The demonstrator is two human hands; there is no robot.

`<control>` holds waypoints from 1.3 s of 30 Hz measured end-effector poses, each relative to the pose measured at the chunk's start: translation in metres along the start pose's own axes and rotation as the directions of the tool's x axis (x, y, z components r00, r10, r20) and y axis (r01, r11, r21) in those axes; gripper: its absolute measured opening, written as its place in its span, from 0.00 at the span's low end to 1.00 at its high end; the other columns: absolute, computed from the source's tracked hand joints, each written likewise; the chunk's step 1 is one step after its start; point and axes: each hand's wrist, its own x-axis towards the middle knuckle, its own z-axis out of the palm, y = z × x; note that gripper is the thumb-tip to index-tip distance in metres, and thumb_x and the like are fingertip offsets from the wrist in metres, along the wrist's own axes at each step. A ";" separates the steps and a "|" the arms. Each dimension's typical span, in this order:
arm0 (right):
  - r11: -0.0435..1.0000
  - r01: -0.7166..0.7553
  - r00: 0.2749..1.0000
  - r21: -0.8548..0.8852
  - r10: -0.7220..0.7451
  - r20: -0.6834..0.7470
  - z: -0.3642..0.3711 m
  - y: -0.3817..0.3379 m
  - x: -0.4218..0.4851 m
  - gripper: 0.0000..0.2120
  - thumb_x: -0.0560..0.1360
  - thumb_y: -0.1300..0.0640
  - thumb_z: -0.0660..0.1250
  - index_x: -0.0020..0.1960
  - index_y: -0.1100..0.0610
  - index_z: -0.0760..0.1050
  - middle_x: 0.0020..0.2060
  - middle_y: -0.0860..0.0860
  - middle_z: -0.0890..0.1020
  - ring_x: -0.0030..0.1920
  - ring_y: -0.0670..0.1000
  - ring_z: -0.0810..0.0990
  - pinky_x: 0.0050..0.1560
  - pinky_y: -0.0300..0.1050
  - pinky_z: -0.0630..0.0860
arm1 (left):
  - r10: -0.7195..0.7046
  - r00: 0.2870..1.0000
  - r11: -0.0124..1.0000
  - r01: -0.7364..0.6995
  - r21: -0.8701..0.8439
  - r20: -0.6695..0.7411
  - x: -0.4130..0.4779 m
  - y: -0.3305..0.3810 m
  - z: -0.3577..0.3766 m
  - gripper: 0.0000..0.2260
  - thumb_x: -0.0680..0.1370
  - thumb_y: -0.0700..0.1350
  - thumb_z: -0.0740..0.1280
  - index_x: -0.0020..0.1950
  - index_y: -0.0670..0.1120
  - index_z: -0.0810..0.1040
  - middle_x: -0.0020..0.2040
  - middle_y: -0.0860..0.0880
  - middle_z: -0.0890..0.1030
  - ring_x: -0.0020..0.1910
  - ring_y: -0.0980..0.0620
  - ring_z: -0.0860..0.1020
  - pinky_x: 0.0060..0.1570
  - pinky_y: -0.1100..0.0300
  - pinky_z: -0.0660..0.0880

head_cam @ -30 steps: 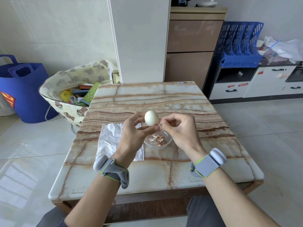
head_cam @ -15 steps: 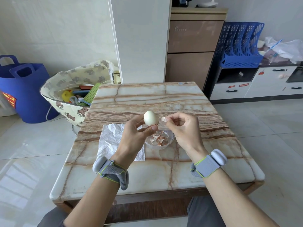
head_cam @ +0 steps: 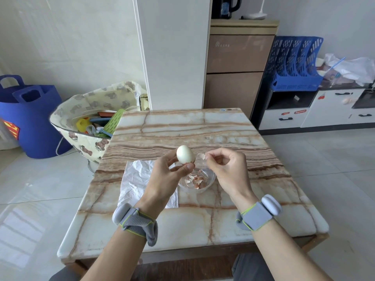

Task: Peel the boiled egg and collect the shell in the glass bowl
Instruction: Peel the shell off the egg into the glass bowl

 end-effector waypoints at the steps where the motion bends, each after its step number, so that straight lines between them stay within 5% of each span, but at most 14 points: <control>1: 1.000 0.001 1.000 -0.003 -0.001 0.003 0.000 0.001 0.000 0.07 0.74 0.62 0.75 0.39 0.53 0.85 0.33 0.45 0.85 0.34 0.42 0.80 0.40 0.37 0.76 | -0.002 1.000 1.000 0.002 -0.004 -0.003 0.000 0.000 0.000 0.15 0.76 0.35 0.75 0.62 0.37 0.81 0.59 0.40 0.84 0.52 0.50 0.86 0.62 0.54 0.80; 28: 0.998 -0.057 0.998 0.010 0.057 0.036 0.000 -0.007 -0.005 0.07 0.72 0.69 0.75 0.41 0.57 0.85 0.35 0.50 0.86 0.35 0.47 0.81 0.41 0.44 0.79 | -0.021 1.000 1.000 0.021 -0.018 -0.017 0.003 -0.001 0.000 0.15 0.75 0.34 0.75 0.62 0.38 0.82 0.60 0.40 0.84 0.55 0.47 0.86 0.64 0.47 0.79; 35: 0.998 -0.051 0.995 0.038 0.048 0.088 -0.001 -0.006 -0.004 0.04 0.77 0.60 0.74 0.49 0.53 0.86 0.40 0.47 0.87 0.42 0.46 0.85 0.49 0.47 0.82 | -0.015 1.000 0.999 0.015 -0.037 0.001 0.003 -0.002 0.002 0.17 0.76 0.34 0.75 0.65 0.38 0.80 0.59 0.40 0.84 0.55 0.46 0.86 0.66 0.46 0.78; 39: 0.997 -0.042 0.977 0.067 0.027 0.210 0.001 -0.007 -0.007 0.09 0.76 0.49 0.74 0.56 0.46 0.85 0.46 0.43 0.88 0.46 0.43 0.86 0.48 0.38 0.80 | -0.015 0.999 0.997 0.017 -0.077 0.028 0.002 -0.003 0.001 0.18 0.77 0.34 0.74 0.66 0.37 0.79 0.61 0.37 0.83 0.56 0.41 0.85 0.68 0.42 0.76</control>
